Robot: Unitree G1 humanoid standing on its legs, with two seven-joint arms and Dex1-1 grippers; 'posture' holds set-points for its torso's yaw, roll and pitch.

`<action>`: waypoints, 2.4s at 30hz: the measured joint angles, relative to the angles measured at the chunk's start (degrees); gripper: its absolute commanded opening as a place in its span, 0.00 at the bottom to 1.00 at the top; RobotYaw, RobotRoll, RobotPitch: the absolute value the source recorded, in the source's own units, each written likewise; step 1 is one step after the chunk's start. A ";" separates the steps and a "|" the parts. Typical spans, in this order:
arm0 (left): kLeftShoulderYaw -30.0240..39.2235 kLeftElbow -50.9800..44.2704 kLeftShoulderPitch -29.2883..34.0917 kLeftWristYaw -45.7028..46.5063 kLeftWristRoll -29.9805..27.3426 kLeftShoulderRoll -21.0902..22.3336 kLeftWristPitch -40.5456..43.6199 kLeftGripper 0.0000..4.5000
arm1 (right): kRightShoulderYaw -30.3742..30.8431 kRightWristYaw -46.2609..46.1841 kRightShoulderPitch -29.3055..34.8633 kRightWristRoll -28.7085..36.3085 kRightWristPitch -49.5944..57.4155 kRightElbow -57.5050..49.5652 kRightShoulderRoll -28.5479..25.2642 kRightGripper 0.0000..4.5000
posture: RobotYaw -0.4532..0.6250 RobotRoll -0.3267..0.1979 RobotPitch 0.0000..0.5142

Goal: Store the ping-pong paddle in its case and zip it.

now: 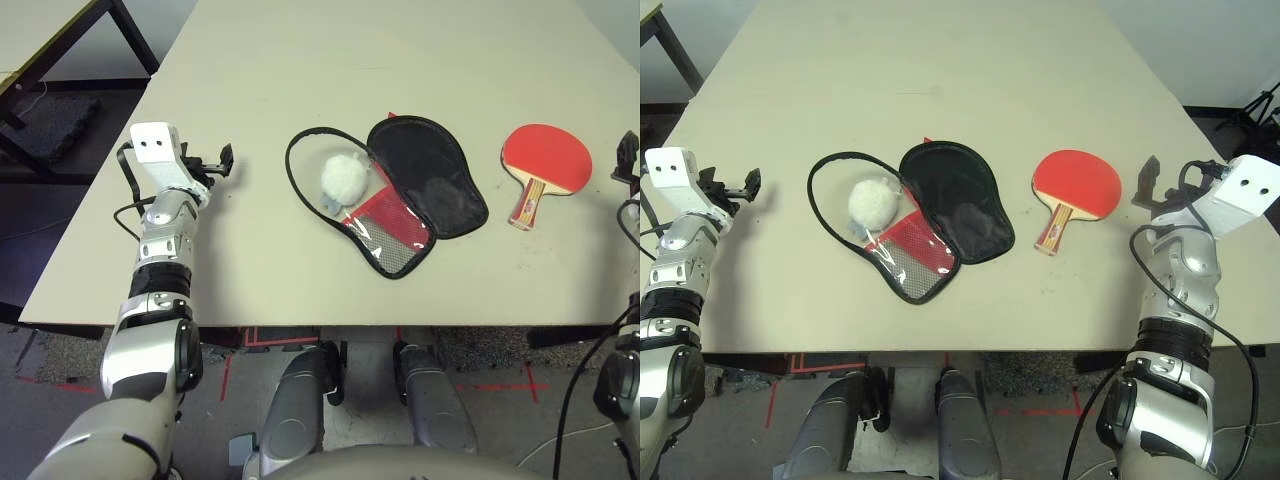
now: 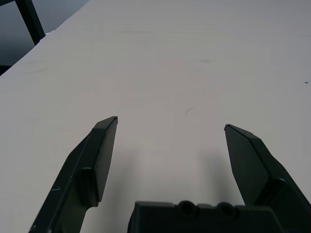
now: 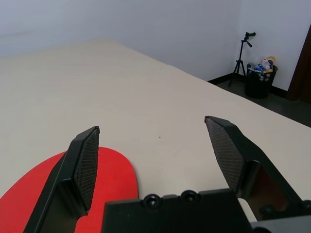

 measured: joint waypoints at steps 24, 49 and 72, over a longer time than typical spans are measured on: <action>-7.60 -1.29 -22.99 -24.23 -1.44 3.69 11.72 1.00 | 1.17 -3.88 -1.11 3.41 27.74 -17.89 0.31 0.99 | 0.37 0.62 0.36; -22.34 -18.14 -15.22 -44.46 -1.38 -6.71 22.29 1.00 | 3.19 -14.99 -3.48 3.41 62.86 -33.73 11.16 0.99 | 0.35 0.62 0.32; -23.43 -23.62 -12.02 -43.19 -1.35 -7.56 25.64 1.00 | 9.28 -11.96 -2.72 -3.34 64.26 -32.12 12.05 0.21 | 0.37 0.62 0.34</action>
